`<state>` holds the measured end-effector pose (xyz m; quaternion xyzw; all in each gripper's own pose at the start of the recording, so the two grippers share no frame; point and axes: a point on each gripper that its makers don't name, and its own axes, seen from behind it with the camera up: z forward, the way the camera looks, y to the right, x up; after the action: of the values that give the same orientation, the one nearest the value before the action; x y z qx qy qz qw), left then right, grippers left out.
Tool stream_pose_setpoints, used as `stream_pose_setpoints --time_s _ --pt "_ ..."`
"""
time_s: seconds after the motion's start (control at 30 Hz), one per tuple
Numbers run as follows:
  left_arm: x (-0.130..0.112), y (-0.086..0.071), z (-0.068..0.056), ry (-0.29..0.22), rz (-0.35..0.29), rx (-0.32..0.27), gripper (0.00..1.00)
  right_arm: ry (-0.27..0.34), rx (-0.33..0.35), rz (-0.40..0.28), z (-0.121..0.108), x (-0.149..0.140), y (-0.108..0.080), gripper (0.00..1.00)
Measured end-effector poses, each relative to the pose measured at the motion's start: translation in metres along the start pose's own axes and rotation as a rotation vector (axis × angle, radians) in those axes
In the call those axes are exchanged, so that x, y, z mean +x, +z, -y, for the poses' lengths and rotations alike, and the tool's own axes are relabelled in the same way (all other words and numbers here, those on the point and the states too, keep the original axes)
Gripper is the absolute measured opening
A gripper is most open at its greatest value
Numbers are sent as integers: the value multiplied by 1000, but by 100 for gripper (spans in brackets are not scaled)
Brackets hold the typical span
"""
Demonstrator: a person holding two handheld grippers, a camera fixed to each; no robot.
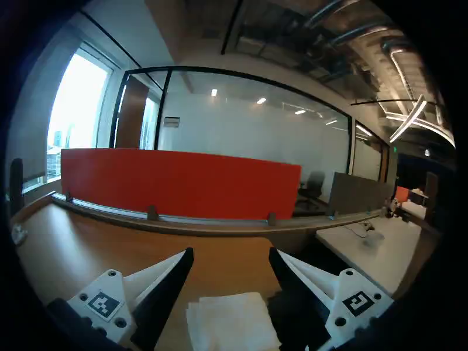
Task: Fold towel
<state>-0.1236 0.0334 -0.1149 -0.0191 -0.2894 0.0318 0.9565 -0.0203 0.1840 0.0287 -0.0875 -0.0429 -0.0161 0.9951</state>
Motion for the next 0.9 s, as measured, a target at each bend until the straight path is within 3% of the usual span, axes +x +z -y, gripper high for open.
stream_pose_setpoints --time_s 0.4,0.9 --pt "34 9 6 -39 -90 8 98 0 65 -62 53 33 -16 100" --pt "123 11 30 -79 -294 35 98 12 132 -77 108 48 -33 100"
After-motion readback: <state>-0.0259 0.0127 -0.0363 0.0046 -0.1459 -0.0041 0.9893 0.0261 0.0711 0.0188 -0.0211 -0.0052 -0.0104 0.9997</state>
